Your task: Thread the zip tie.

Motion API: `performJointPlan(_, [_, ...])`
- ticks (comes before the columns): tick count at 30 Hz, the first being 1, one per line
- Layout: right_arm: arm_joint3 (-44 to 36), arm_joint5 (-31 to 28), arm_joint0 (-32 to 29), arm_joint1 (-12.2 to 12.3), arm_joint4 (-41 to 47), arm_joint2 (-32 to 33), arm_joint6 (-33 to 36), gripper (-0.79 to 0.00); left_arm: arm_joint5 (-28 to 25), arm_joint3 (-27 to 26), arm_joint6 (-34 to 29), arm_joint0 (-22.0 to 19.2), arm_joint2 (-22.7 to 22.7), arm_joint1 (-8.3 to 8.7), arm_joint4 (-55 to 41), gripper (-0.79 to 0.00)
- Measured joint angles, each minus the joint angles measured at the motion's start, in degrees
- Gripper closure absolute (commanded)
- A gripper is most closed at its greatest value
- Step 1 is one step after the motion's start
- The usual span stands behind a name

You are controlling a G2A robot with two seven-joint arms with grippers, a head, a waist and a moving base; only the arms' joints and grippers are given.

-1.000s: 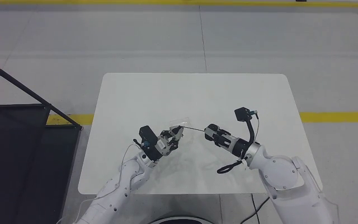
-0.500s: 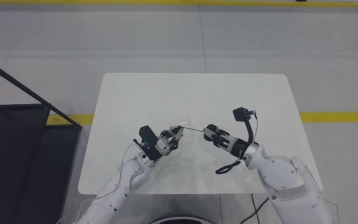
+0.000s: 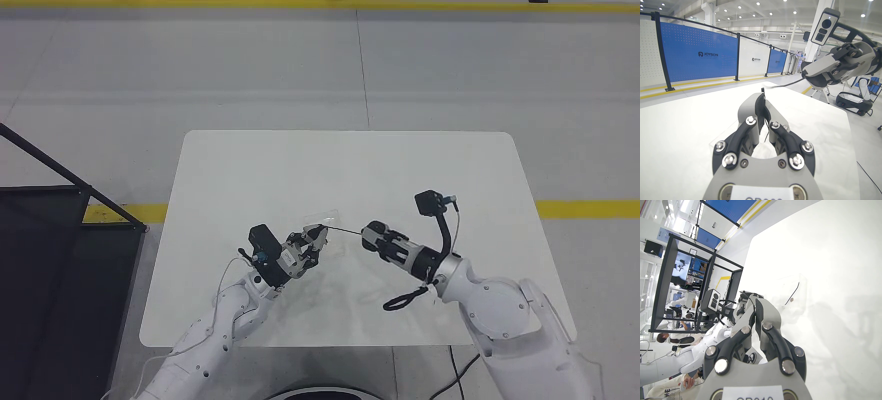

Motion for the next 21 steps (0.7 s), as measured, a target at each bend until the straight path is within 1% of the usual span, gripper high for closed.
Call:
performJointPlan(8, [0.2, 0.2, 0.4, -0.1, 0.2, -0.4, -0.1, 0.0, 0.0, 0.0, 0.0, 0.0, 0.0, 0.0, 0.0, 0.0])
performJointPlan(21, [-0.8, 0.3, -1.4, 0.1, -0.2, 1.0, -0.2, 0.0, 0.0, 0.0, 0.0, 0.0, 0.0, 0.0, 0.0, 0.0])
